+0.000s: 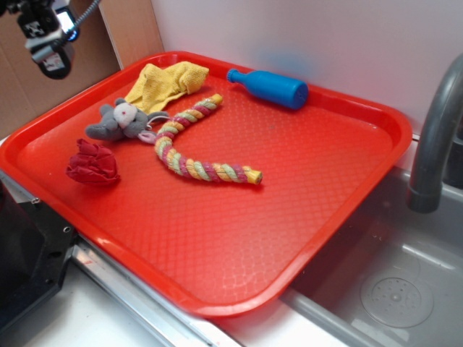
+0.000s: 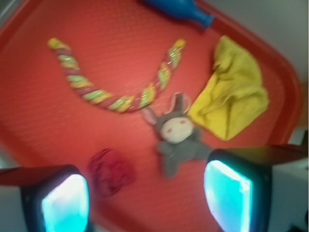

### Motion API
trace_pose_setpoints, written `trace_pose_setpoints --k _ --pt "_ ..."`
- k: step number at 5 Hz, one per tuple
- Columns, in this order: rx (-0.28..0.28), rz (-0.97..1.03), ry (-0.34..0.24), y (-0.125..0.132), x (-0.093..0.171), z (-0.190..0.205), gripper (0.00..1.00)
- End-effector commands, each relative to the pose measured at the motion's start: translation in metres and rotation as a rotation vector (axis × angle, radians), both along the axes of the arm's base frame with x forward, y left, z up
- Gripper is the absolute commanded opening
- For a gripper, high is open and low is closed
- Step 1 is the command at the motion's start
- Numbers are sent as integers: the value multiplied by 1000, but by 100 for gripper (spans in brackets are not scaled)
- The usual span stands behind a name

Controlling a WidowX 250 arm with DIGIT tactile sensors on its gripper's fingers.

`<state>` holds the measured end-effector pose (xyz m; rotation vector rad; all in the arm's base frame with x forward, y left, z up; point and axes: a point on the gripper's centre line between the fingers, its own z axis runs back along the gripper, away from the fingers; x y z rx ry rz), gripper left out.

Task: Grab the gray animal.

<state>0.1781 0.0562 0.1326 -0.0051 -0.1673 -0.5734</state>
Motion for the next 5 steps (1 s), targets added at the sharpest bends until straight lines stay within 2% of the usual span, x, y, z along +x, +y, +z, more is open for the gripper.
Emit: trace_pose_setpoints --k 1,2,3,4,5 --pt "24 6 -109 14 26 -42 100" --pt "37 20 -109 24 33 -66 100" --pt "58 6 -55 29 37 -85 100" --pt "54 -20 5 28 40 -110 100" --pt "70 -31 25 23 40 -120 84"
